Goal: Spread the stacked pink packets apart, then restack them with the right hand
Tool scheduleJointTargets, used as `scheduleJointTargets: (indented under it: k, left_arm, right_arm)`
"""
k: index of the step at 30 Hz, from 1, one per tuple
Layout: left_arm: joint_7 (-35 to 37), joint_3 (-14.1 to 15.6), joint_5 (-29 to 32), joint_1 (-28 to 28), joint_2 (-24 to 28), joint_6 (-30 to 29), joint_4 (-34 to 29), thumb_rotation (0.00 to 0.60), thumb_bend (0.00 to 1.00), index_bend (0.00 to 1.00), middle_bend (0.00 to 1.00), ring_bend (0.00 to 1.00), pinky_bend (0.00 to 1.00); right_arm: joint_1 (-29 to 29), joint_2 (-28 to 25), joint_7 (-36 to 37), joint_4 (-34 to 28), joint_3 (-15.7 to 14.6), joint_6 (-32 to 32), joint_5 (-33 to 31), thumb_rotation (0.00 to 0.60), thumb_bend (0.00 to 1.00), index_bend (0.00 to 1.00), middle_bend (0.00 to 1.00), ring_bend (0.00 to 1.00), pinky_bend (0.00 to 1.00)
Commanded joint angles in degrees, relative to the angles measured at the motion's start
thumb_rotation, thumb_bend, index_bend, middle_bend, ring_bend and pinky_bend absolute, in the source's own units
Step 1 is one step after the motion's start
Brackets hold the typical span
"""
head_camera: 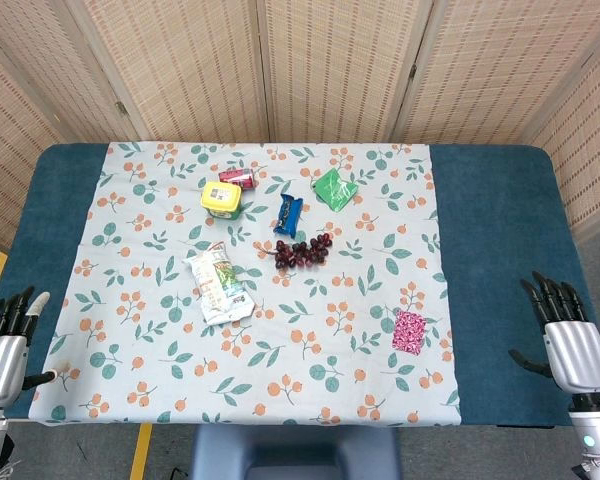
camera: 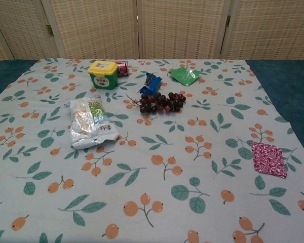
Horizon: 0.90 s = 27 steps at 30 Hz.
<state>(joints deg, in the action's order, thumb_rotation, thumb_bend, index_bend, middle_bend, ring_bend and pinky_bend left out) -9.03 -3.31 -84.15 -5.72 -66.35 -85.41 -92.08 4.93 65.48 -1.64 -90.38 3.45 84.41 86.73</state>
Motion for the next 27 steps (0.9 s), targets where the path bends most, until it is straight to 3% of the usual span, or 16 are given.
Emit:
scheduleJointTargets:
  k: [1,27]
  left_arm:
    - [0.1,0.0,-0.2,-0.1,-0.2,0.0,0.2,0.6,0.19,0.0,0.0,0.0,0.0]
    - [1.7,0.3,-0.9,0.4,-0.5,-0.9,1.2,0.6,0.19,0.0,0.0,0.0,0.0]
  right_arm:
    - [0.1,-0.1,0.1,0.0,-0.1,-0.1,0.1,0.6,0.08,0.02,0.04,0.02,0.0]
    - [1.4,-0.8,6.9,-0.2,-1.4,-1.8,2.9,0.6,0.08,0.04,0.05,0.03,0.0]
